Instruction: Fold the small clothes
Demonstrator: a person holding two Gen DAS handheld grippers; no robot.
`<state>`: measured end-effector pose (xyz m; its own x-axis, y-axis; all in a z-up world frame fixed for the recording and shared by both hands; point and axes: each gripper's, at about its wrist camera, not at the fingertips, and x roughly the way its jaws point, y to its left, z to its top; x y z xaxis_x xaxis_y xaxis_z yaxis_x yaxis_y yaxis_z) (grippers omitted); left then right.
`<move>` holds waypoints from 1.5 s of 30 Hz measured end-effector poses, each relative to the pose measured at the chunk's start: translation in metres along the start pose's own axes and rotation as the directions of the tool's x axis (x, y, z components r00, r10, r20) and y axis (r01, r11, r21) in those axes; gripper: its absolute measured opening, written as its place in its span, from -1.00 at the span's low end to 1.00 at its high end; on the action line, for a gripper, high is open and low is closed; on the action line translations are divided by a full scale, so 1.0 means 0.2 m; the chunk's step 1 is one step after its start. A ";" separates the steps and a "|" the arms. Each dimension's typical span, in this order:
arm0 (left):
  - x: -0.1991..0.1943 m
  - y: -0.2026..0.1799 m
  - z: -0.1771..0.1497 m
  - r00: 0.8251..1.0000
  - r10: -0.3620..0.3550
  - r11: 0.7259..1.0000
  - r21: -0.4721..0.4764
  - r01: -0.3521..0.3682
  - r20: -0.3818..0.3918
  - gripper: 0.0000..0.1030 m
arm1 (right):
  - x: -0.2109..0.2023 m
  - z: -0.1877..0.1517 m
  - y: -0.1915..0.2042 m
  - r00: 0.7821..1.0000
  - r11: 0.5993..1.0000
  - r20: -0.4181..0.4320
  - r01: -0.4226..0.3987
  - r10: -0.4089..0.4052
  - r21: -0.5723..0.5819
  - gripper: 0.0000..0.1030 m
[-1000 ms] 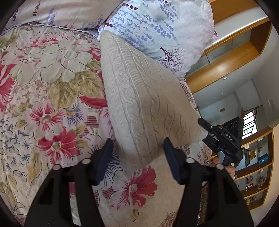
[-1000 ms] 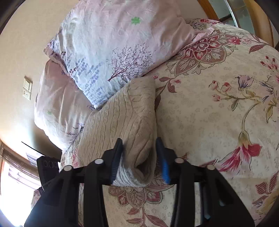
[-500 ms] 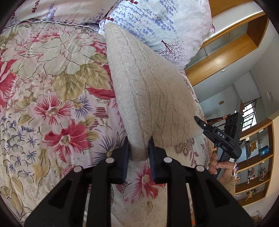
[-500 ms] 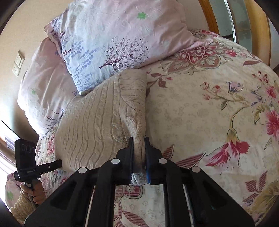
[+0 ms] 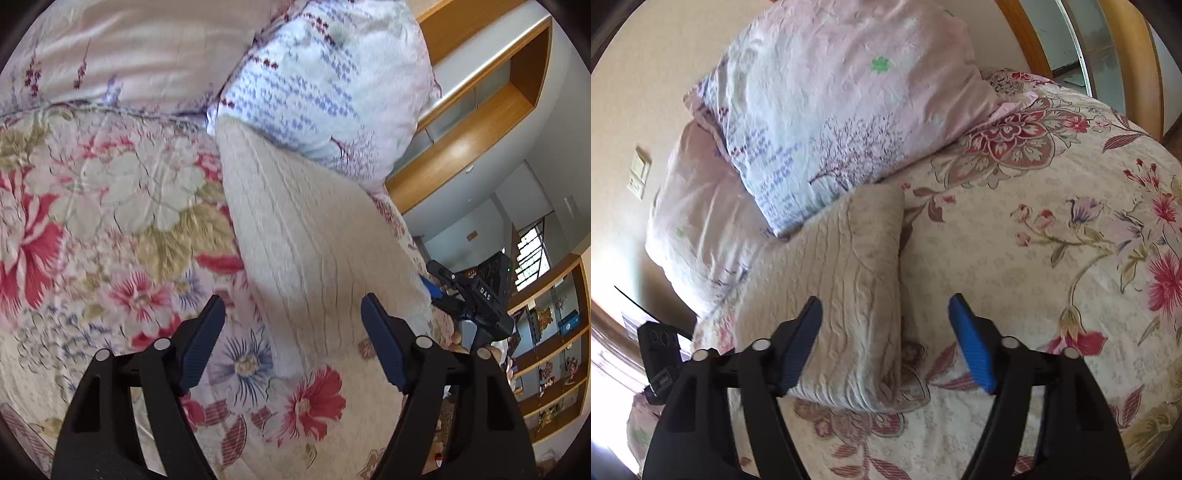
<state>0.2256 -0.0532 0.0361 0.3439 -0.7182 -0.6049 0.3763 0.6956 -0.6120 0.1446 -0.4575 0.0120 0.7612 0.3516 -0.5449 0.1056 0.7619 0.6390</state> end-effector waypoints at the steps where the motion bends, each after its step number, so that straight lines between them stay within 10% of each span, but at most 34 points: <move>1: 0.00 0.00 0.04 1.000 -0.004 1.000 -0.011 0.005 0.010 0.53 | 0.02 0.03 0.00 1.000 0.999 -0.011 -0.027 0.027 0.019 0.59; 14: 0.29 0.13 0.26 0.998 0.036 0.982 -0.183 -0.047 -0.061 0.65 | 0.37 0.19 -0.08 0.982 0.987 -0.170 -0.057 0.082 0.147 0.57; 22: 0.40 0.07 0.27 0.996 0.024 0.994 -0.108 -0.033 -0.081 0.62 | 0.46 0.19 -0.06 0.944 0.979 -0.280 -0.134 0.172 0.152 0.09; 35: 0.37 0.15 0.28 0.996 -0.071 0.979 -0.195 0.058 -0.058 -0.23 | 0.52 0.15 -0.02 0.907 0.947 -0.304 -0.227 0.291 0.229 -0.40; 45: -0.02 0.23 0.27 0.999 -0.037 0.982 -0.185 0.031 -0.030 -0.29 | 0.58 0.02 0.28 0.873 0.912 -0.289 -0.330 0.393 0.245 -0.46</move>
<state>0.2879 -0.0186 0.0379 0.3034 -0.7430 -0.5966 0.2212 0.6640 -0.7143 0.2412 -0.3763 -0.0131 0.5211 0.7637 -0.3810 0.0019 0.4454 0.8953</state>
